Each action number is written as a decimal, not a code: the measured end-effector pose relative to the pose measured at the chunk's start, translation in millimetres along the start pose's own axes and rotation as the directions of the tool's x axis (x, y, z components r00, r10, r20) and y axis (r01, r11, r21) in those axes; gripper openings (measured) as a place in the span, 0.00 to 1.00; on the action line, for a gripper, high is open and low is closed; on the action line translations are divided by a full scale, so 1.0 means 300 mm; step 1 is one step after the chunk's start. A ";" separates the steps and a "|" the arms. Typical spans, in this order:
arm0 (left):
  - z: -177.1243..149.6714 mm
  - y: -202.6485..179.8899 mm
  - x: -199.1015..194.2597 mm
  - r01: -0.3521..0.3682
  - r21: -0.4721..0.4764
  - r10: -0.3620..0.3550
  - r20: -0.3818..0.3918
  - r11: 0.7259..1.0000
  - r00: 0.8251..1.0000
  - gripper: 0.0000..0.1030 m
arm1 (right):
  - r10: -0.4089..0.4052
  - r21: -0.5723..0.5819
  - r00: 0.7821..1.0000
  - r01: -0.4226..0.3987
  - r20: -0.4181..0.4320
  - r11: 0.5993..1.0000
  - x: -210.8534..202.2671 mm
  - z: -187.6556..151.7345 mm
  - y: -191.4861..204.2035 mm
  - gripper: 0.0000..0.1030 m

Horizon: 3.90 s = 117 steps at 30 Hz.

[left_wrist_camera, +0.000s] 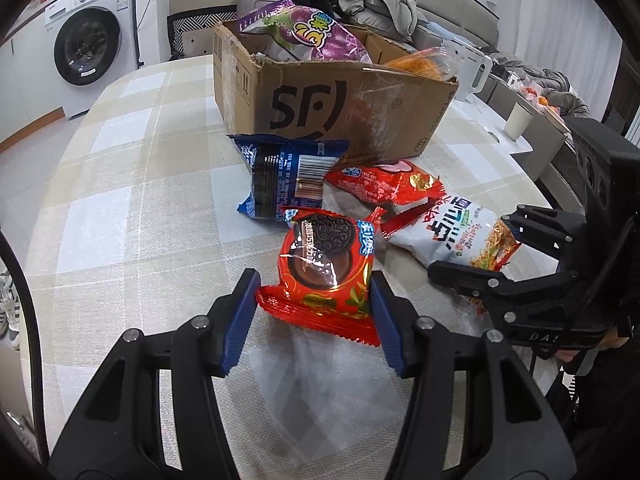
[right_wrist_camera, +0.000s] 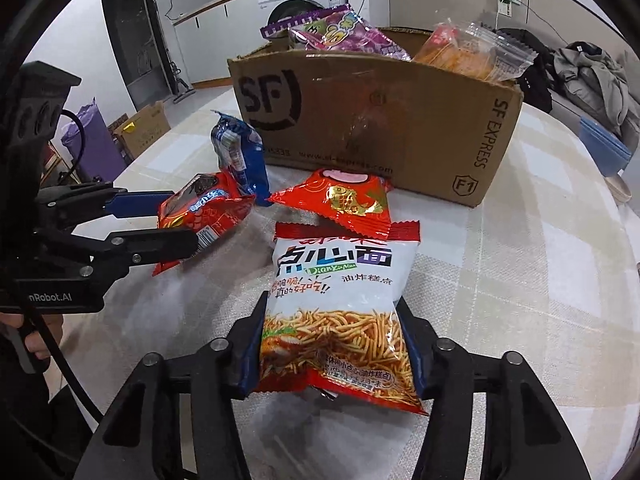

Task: Organize snacks
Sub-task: 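Lift both held packs and carry them over the cardboard box, then open both grippers to drop the stick-snack bag and cookie pack into the box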

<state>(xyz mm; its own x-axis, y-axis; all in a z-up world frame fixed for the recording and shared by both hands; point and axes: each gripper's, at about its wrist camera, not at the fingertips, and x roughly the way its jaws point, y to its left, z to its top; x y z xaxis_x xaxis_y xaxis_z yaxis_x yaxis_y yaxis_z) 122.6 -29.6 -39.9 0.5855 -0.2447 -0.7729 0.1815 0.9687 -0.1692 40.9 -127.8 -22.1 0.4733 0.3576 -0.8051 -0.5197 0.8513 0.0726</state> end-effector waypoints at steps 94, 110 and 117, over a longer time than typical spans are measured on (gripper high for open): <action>0.428 -0.059 -0.323 -0.066 -0.048 0.077 0.288 0.997 0.954 0.51 | -0.016 0.129 0.955 -0.024 0.296 0.991 -0.344 0.410 -0.237 0.53; 0.527 -0.019 -0.117 -0.106 -0.042 0.114 0.244 0.993 0.963 0.51 | -0.016 0.105 0.977 -0.006 0.214 0.995 -0.162 0.546 -0.260 0.53; 0.567 0.020 -0.060 -0.108 -0.059 0.118 0.233 0.992 0.965 0.51 | -0.032 0.090 0.978 0.014 0.208 0.996 -0.109 0.615 -0.256 0.53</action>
<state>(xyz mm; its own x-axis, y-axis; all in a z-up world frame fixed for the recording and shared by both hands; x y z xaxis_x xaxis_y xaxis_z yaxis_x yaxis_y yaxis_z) 247.3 -26.4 77.1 0.7710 -0.1310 -0.6233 0.0705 0.9902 -0.1209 196.5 -134.2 107.3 0.6275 0.4019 -0.6668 -0.4466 0.8874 0.1146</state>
